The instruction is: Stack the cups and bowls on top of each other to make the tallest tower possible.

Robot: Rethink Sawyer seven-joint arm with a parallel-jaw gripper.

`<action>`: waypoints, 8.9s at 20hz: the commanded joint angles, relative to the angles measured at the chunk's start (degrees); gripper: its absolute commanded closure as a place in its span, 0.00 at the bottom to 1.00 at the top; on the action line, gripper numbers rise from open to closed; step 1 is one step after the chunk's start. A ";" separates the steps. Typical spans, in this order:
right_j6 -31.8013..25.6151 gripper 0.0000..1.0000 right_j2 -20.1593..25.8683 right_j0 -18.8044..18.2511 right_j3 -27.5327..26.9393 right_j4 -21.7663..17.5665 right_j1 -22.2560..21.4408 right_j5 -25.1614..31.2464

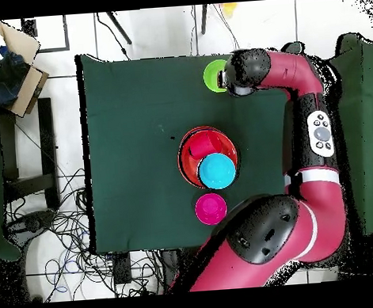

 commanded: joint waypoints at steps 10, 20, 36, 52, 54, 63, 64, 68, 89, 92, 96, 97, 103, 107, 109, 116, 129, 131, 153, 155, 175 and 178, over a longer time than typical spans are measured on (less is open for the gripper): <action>-11.67 0.00 0.94 1.91 -8.95 -3.58 9.01 -1.47; -10.86 1.00 0.10 3.26 -12.42 -2.43 10.05 1.51; -7.60 1.00 -4.27 2.77 -1.98 1.22 2.30 1.52; -0.87 1.00 -7.07 -12.67 58.40 7.94 -38.33 -16.57; -1.18 1.00 -6.36 -15.37 63.71 8.23 -41.28 -19.18; -3.30 1.00 -2.85 -26.09 81.45 9.12 -51.75 -26.94; -3.41 1.00 -2.57 -27.02 82.98 9.26 -52.77 -27.51; -3.49 1.00 -1.45 -30.74 88.57 9.20 -55.94 -30.89; -15.76 1.00 6.16 -38.57 98.74 28.86 -75.90 -24.19; -16.61 1.00 5.86 -36.64 94.71 31.45 -77.45 -18.66; -15.49 1.00 6.21 -35.41 90.93 31.53 -76.92 -15.31; -14.12 1.00 6.27 -34.88 89.06 30.50 -76.27 -13.58; -7.90 1.00 7.73 -32.25 81.71 25.55 -69.17 -14.59; -3.65 1.00 7.69 -28.98 74.59 22.20 -64.55 -10.71; -2.22 1.00 7.14 -27.34 71.75 20.81 -62.71 -9.25; 1.57 1.00 4.22 -21.06 62.08 17.25 -55.60 -4.98; 6.14 1.00 -0.85 -12.44 53.20 14.15 -46.90 -5.69; 6.18 1.00 -1.59 -11.49 52.15 13.63 -45.26 -6.74; 2.38 1.00 -4.33 -11.69 54.14 13.33 -42.25 -14.97; 2.31 1.00 -4.11 -12.79 57.80 14.35 -44.99 -16.35; 1.74 1.00 -4.21 -16.76 81.74 19.18 -60.11 -30.32; 1.71 1.00 -4.15 -17.35 83.90 18.85 -60.65 -32.67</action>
